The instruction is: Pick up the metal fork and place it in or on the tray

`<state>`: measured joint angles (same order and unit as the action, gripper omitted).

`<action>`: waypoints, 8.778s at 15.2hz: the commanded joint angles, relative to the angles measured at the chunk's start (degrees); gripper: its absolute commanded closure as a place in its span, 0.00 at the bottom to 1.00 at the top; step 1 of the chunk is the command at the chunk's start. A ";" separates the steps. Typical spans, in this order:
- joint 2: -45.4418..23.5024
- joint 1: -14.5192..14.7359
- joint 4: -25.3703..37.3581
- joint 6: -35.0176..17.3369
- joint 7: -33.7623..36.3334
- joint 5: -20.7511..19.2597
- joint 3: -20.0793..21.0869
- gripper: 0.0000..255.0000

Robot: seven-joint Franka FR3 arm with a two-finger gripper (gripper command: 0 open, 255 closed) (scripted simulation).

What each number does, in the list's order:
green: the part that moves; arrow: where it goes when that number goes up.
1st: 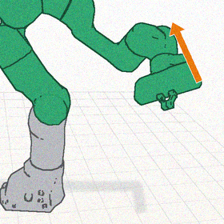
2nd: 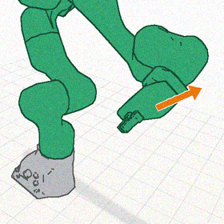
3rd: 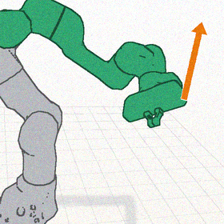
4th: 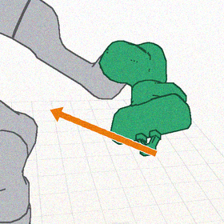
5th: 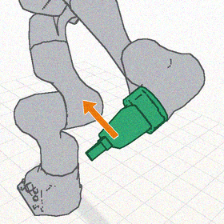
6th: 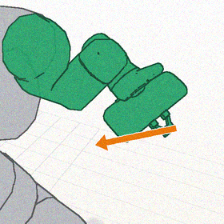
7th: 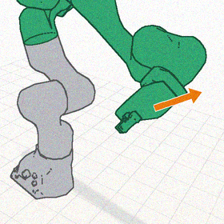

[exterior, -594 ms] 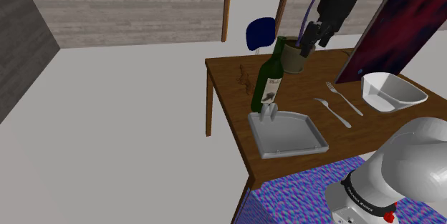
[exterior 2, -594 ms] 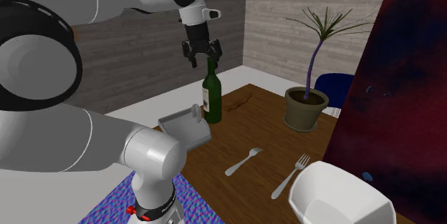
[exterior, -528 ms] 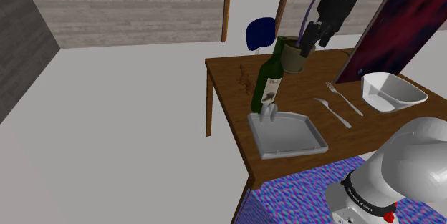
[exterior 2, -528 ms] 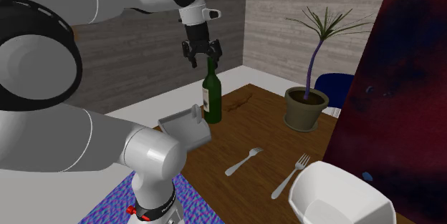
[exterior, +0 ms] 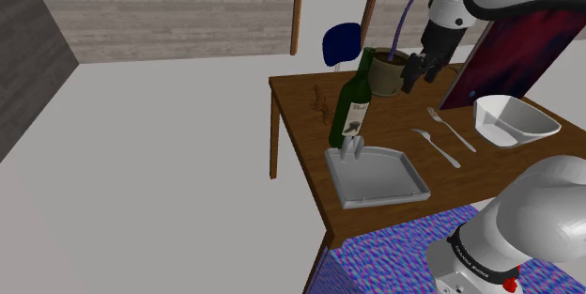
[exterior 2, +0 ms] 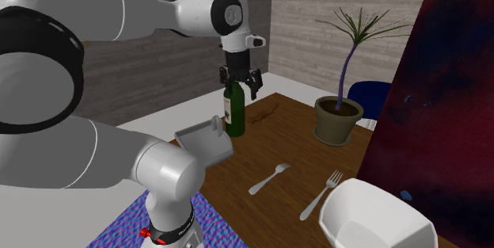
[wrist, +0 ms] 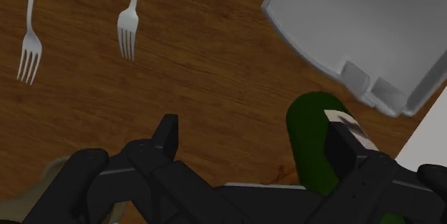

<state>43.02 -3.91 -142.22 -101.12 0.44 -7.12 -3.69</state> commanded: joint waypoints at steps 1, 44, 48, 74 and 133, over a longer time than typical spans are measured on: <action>0.63 -1.24 -2.65 -1.16 -0.93 -0.75 -1.96 0.00; -15.96 -13.68 -19.37 -26.28 -10.00 -10.74 -22.66 1.00; -12.98 -13.90 -17.98 -21.93 -9.92 -10.45 -21.69 1.00; -3.04 -13.56 -3.89 2.03 -10.36 -7.04 -16.35 1.00; 2.00 2.17 -9.75 1.35 20.91 18.58 14.02 0.00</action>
<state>45.04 -1.73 -152.03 -99.82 21.35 11.48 10.34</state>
